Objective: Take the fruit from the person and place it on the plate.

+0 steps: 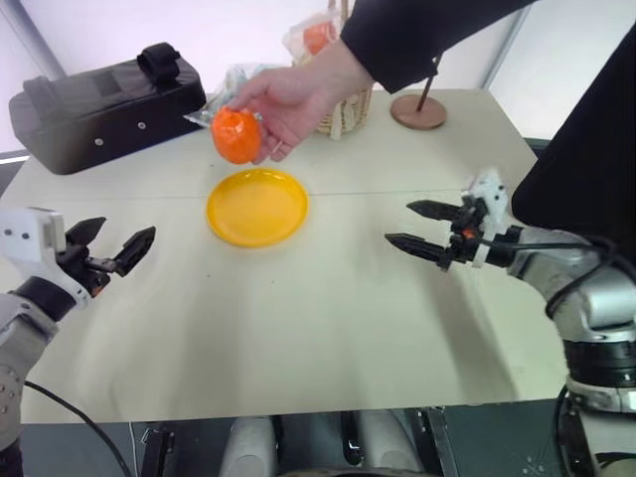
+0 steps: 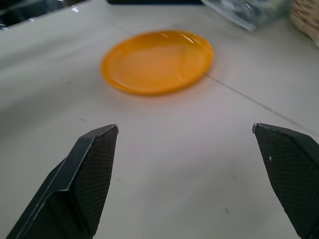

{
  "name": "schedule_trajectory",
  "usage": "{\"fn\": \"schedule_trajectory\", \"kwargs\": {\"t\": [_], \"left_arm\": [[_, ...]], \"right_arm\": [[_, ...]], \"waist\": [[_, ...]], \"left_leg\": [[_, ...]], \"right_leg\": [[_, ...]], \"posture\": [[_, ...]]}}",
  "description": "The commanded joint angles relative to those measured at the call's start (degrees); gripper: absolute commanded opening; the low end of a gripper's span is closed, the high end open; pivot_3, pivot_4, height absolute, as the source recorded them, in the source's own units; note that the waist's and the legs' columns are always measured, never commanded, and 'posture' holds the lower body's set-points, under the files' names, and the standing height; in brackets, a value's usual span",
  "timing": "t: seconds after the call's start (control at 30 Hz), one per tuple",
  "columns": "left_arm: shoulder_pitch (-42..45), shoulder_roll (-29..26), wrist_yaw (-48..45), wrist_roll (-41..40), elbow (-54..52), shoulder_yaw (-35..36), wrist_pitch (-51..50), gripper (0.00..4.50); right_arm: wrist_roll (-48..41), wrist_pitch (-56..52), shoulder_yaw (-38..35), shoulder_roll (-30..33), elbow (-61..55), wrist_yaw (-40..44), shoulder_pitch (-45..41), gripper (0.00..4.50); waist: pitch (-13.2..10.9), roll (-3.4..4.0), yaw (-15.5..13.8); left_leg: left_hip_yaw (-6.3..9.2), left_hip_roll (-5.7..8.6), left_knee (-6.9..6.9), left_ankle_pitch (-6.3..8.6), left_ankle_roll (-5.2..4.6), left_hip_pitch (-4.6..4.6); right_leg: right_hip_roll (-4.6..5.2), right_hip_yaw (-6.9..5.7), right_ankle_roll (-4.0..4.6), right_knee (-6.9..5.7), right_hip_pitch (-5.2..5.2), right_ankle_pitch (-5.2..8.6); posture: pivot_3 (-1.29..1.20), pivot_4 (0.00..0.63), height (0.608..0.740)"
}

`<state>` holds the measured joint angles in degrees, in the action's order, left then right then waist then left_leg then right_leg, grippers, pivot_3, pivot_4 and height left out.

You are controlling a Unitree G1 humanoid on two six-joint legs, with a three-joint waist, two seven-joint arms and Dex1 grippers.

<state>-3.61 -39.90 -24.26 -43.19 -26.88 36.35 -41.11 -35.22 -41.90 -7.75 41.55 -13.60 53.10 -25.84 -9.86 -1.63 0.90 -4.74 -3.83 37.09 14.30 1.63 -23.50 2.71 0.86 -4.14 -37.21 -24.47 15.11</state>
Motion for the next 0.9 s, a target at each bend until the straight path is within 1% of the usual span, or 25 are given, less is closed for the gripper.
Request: {"fn": "schedule_trajectory", "kwargs": {"t": [0.03, 0.13, 0.2, 0.3, 0.43, 0.5, 0.67, 0.9], "left_arm": [[1.11, -0.76, -0.89, 0.38, 0.03, -1.27, 0.66, 4.5], [2.14, -1.11, -1.41, 0.74, 0.47, -2.39, 0.94, 4.5], [4.51, -1.45, -1.65, 0.31, 0.42, -3.47, 0.94, 4.5], [10.94, -1.92, -1.78, -0.94, 0.53, -5.77, 0.81, 4.5], [21.58, -1.33, -2.85, -0.57, 2.78, -11.19, 1.64, 4.5], [24.65, -0.69, -3.52, 0.25, 4.21, -13.44, 2.16, 4.5], [30.74, 1.99, -5.16, 3.55, 10.07, -18.8, 5.56, 4.5], [36.54, 6.27, -6.22, 7.64, 17.69, -22.77, 9.63, 4.5]], "right_arm": [[-4.97, -3.41, -2.51, 2.2, -5.1, 0.87, -1.72, 4.42], [-5.24, -3.84, -2.14, 1.88, -5.91, -0.73, -2.14, 4.42], [-5.71, -3.95, -2.2, 1.26, -6.28, -1.61, -2.17, 4.42], [-5.42, -3.13, -1.8, 0.81, -5.87, -2.14, -2.13, 4.42], [-4.25, -1.18, -1.05, 0.05, -4.31, -2.19, -2.18, 4.42], [-4.14, -0.79, -0.87, -0.18, -4.0, -2.24, -2.24, 4.42], [-4.21, -0.21, -0.6, -0.53, -3.94, -2.64, -2.12, 4.42], [-4.5, -0.58, -0.95, -1.01, -5.17, -4.56, -1.29, 4.42]], "waist": [[0.02, -0.04, -0.1], [0.02, -0.07, -0.23], [0.02, -0.07, -0.28], [0.02, -0.1, -0.34], [0.01, -0.11, -0.28], [0.01, -0.11, -0.16], [0.01, -0.12, -0.1], [0.01, -0.12, -0.27]], "left_leg": [[0.01, 0.0, 0.0, 0.0, 0.0, 0.0], [0.0, 0.01, 0.02, 0.0, 0.0, 0.0], [0.0, 0.02, 0.03, 0.0, 0.0, -0.01], [0.03, 0.03, 0.04, 0.0, 0.0, -0.04], [0.02, 0.04, 0.07, 0.0, 0.0, -0.06], [0.01, 0.05, 0.06, 0.0, 0.0, -0.06], [0.03, 0.03, 0.05, 0.0, -0.01, -0.04], [0.02, 0.04, 0.07, -0.01, -0.01, -0.06]], "right_leg": [[0.0, -0.01, 0.01, 0.0, 0.01, 0.01], [0.03, -0.01, 0.04, 0.03, 0.02, 0.02], [0.05, -0.01, 0.04, 0.03, 0.02, 0.02], [0.04, -0.03, 0.04, 0.03, 0.02, 0.01], [0.02, -0.02, -0.02, 0.03, 0.03, -0.02], [0.01, -0.02, -0.17, 0.04, 0.03, -0.1], [-0.08, -0.02, -0.2, 0.01, 0.01, -0.11], [-0.06, -0.02, -0.21, 0.01, 0.01, -0.12]], "posture": [[0.0, 0.15, 0.74], [0.0, 0.15, 0.74], [0.0, 0.15, 0.74], [0.0, 0.15, 0.74], [0.0, 0.15, 0.74], [0.0, 0.15, 0.74], [0.0, 0.15, 0.74], [0.0, 0.15, 0.74]]}}
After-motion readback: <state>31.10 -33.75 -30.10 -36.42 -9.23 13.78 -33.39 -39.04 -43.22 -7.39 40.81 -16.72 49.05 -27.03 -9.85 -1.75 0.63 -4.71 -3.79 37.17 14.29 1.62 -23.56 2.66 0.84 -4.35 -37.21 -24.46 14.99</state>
